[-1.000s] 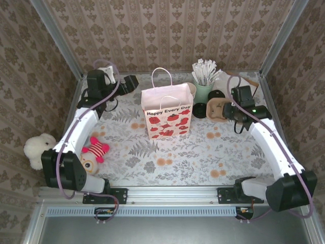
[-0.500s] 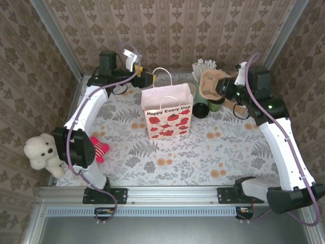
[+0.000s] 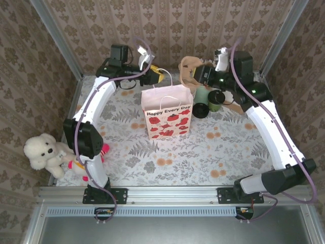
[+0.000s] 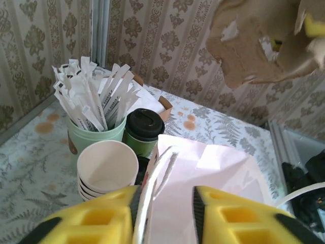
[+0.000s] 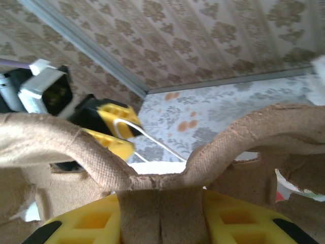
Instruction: Pack the takeout coffee
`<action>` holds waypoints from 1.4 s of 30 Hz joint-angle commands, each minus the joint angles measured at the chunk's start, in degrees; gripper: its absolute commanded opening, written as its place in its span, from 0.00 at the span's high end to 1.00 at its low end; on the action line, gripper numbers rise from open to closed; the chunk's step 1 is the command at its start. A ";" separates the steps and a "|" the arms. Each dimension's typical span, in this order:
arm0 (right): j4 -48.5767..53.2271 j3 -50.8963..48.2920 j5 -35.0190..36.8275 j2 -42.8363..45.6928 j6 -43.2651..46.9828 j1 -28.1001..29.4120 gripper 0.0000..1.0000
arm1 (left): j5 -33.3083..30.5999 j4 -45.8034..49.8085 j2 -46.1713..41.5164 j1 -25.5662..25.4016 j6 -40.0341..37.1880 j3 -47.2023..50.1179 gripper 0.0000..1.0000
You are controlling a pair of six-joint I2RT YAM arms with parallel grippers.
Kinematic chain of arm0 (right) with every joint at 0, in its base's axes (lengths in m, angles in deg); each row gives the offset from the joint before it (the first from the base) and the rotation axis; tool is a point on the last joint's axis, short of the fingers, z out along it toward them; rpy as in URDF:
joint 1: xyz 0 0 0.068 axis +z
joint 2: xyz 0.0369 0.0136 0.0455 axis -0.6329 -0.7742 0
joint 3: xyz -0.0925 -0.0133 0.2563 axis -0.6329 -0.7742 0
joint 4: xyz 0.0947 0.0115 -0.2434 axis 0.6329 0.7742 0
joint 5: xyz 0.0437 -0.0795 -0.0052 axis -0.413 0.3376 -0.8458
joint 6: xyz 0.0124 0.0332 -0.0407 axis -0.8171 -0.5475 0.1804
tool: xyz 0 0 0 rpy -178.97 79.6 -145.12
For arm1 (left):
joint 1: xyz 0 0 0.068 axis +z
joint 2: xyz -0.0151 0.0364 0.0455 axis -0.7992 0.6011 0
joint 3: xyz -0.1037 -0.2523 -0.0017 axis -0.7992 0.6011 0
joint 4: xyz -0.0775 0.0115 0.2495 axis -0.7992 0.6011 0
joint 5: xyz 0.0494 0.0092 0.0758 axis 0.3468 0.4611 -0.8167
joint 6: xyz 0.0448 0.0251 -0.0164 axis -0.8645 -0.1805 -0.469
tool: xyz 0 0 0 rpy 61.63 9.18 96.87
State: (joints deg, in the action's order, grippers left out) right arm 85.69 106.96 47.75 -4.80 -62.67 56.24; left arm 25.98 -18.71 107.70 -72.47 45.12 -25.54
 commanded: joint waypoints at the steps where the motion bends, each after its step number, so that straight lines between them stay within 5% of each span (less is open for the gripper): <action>1: -4.50 2.95 -6.87 -3.10 -3.81 1.63 0.67 | -0.77 -4.85 0.81 0.18 4.23 -1.84 0.78; 4: -8.32 3.10 -9.32 -5.30 -7.04 3.10 0.67 | -2.89 -4.53 2.37 -0.07 11.63 -4.58 0.85; 13: -9.62 2.76 -16.78 -10.26 -11.82 6.15 0.66 | -8.15 -2.02 2.73 -1.41 17.28 -3.40 0.85; 23: -4.54 -0.50 -15.53 -11.35 -13.53 6.86 0.65 | -11.13 -6.28 3.52 -1.41 27.15 -2.25 0.85; 28: -0.38 -1.77 -15.14 -11.40 -13.98 7.07 0.65 | -11.31 -8.72 3.19 -1.43 30.23 -1.99 0.95; 42: 18.17 5.95 6.75 -14.84 -8.39 11.97 0.61 | -8.78 -11.28 2.45 -1.83 36.28 -1.45 0.99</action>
State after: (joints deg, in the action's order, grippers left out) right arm 98.02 110.02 47.09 -18.88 -73.08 67.30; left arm 15.60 -28.61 111.17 -74.02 78.83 -27.31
